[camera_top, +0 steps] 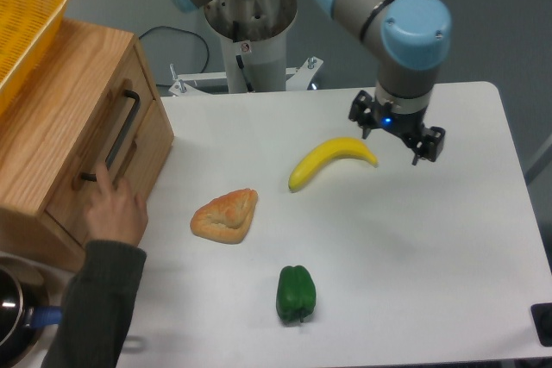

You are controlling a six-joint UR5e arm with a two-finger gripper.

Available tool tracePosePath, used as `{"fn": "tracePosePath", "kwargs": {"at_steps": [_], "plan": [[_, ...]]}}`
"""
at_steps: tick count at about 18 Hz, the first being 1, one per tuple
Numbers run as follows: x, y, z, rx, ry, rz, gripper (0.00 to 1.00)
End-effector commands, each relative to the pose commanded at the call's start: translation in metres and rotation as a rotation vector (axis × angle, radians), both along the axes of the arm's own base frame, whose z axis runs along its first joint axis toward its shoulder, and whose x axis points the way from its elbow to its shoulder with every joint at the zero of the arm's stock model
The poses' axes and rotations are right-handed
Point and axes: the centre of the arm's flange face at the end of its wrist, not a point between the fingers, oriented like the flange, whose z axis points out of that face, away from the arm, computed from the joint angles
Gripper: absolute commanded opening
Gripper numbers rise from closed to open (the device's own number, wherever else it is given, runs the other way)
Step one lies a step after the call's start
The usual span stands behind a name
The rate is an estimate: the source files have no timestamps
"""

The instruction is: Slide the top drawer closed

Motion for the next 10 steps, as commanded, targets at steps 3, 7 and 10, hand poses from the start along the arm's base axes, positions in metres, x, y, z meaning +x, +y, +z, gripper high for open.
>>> {"fn": "tracePosePath", "kwargs": {"at_steps": [3,7,10], "plan": [[-0.016,-0.019,-0.008,-0.005,-0.015,-0.031,1.00],[-0.021,-0.019,-0.014,0.003,-0.034,-0.119,1.00],[-0.021,-0.018,-0.018,0.018,-0.045,-0.127,1.00]]}}
